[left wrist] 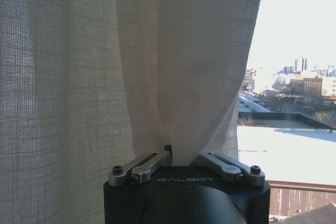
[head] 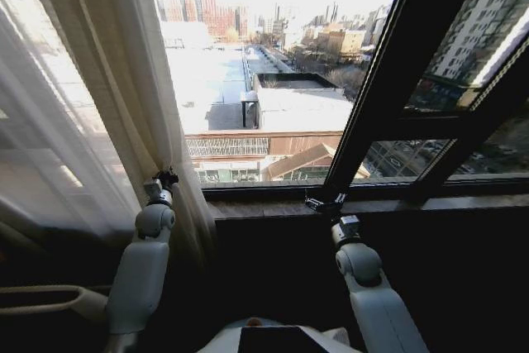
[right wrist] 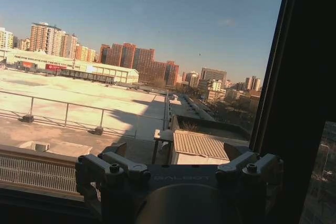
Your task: Open the curtains by pulling them apart, changing their state from closed to fully open.
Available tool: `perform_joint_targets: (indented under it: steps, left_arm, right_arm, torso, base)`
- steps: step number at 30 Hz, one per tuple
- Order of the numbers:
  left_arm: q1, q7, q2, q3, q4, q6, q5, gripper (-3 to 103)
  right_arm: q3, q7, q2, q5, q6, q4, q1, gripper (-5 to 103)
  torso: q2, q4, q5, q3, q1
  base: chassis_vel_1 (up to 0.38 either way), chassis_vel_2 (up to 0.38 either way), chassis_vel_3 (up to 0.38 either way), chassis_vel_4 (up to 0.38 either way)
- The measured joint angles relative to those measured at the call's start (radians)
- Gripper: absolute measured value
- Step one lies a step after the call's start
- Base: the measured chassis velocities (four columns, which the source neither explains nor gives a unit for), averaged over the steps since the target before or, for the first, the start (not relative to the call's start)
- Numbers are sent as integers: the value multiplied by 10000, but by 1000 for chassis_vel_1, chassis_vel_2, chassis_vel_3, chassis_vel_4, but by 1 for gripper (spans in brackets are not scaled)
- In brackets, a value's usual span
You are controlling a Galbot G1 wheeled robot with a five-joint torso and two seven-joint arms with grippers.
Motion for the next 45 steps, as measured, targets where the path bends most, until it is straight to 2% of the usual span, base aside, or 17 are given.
perform_joint_targets:
  steps: [14,24,34,39,45]
  left_arm:
    - [931,-11,-183,-498,-1189,159,58,2]
    - [2096,-65,-717,-780,-2538,477,650,2]
    - [2662,-43,-846,-839,-3354,742,715,2]
    - [2667,-41,-812,-844,-3406,794,603,2]
    - [2570,-610,-969,-1352,-3391,789,327,2]
  right_arm:
    - [98,2,-18,59,77,22,-27,100]
    - [105,-292,-44,143,330,-1,-77,100]
    - [194,-89,-91,412,-143,-249,135,100]
    - [184,-54,-43,456,-160,-315,199,100]
    - [206,-58,-102,460,-129,-404,195,100]
  torso:
    - [0,1,-1,1,1]
    - [-4,1,0,5,13]
    - [1,1,0,0,-3]
    - [-1,1,0,2,3]
    - [0,1,-1,0,0]
  base:
    - [-101,107,102,-103]
    - [-122,119,94,-126]
    - [0,0,0,0]
    - [0,0,0,0]
    - [0,0,0,0]
